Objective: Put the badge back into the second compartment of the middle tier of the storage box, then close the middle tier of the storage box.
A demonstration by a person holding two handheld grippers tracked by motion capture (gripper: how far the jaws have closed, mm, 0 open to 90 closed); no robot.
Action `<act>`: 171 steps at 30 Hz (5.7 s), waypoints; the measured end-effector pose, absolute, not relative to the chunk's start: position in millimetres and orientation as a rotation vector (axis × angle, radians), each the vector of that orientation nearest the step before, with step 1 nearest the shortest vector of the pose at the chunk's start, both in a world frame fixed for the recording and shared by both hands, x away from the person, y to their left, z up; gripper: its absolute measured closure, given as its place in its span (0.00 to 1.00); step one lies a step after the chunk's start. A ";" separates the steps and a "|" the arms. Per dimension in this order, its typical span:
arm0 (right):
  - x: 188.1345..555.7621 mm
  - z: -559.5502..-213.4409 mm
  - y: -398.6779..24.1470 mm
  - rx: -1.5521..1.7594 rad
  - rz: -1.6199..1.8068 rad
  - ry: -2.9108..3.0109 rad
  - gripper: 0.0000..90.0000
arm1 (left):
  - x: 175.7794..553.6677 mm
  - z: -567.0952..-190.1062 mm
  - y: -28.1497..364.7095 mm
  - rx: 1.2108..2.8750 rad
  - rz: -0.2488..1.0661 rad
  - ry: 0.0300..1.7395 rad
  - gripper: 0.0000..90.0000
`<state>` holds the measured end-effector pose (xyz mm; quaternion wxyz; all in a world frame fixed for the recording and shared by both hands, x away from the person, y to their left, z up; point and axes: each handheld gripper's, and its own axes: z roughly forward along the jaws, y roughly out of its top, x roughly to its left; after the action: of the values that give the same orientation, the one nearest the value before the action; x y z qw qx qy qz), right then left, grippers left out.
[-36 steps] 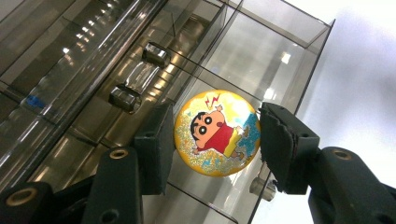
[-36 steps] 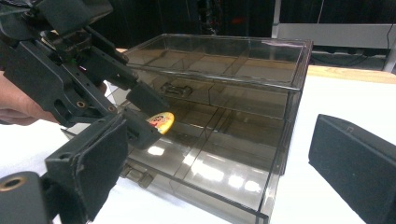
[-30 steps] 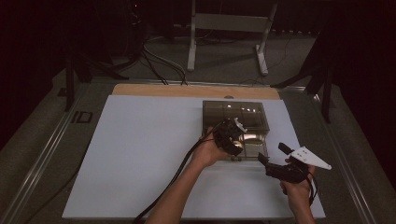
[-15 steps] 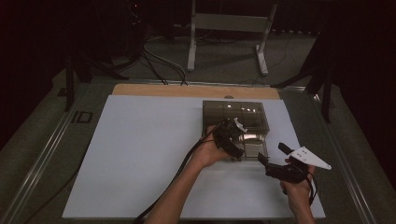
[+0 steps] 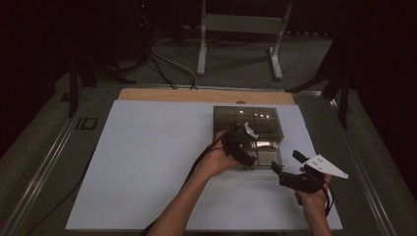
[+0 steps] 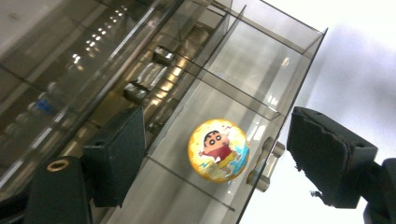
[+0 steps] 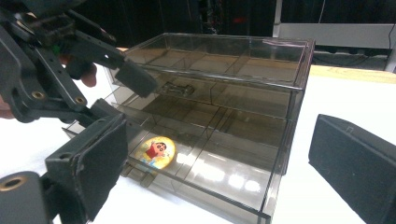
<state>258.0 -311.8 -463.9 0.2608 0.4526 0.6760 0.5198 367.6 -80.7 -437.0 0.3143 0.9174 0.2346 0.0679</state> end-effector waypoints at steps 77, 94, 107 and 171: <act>258.1 -469.6 -299.9 1.225 1.394 1.857 0.05 | 298.1 -436.5 183.2 1.908 0.524 0.937 0.01; 259.4 -471.4 -296.5 1.225 1.390 1.871 0.05 | 275.2 -452.8 218.8 1.813 0.555 0.999 0.01; 256.9 -469.0 -297.2 1.213 1.394 1.882 0.05 | 267.0 -460.0 233.9 1.768 0.584 1.033 0.01; 261.4 -494.5 -255.1 1.324 1.284 2.074 1.00 | 256.5 -459.2 248.1 1.726 0.690 1.066 0.01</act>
<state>261.4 -255.1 -494.5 0.1823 0.4690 0.7347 0.4551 256.5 248.1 -459.2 0.4787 0.7072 0.4368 0.2826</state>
